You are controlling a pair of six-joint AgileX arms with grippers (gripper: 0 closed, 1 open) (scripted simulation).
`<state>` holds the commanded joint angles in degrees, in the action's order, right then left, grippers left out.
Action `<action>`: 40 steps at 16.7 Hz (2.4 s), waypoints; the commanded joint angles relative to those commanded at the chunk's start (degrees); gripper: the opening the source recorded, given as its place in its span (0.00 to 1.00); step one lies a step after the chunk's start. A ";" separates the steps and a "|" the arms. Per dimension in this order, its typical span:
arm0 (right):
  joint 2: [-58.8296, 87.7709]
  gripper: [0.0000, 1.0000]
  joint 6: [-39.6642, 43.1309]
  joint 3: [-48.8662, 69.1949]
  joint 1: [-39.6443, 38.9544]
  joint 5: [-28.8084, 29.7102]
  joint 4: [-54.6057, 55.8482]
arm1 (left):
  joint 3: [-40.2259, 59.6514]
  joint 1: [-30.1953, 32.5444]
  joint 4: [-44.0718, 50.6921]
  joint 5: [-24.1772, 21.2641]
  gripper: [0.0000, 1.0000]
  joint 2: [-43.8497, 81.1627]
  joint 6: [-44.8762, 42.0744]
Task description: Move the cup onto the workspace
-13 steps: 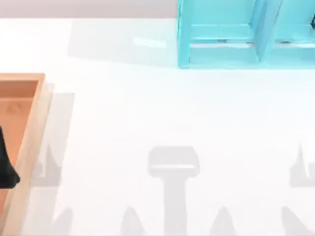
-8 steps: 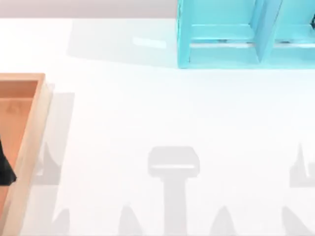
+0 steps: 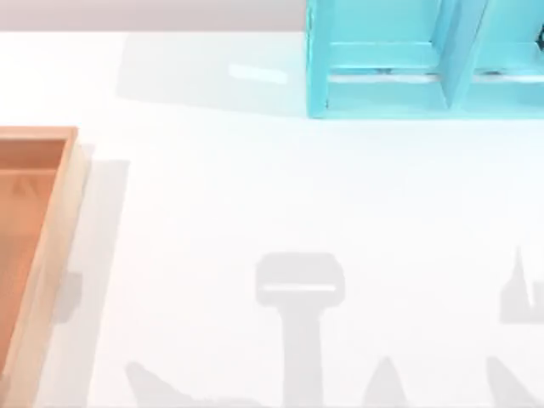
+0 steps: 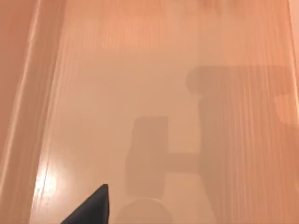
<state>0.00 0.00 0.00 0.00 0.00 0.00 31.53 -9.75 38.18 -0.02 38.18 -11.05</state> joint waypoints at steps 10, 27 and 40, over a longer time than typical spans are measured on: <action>0.00 1.00 0.00 0.00 0.00 0.00 0.00 | 29.56 -9.43 36.60 0.20 1.00 36.59 -10.21; 0.00 1.00 0.00 0.00 0.00 0.00 0.00 | 13.47 -10.21 15.67 0.19 1.00 42.75 -11.10; 0.00 1.00 0.00 0.00 0.00 0.00 0.00 | 11.91 -10.39 13.98 0.21 0.47 43.20 -11.28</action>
<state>0.00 0.00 0.00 0.00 0.00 0.00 43.44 -20.13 52.16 0.19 81.39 -22.32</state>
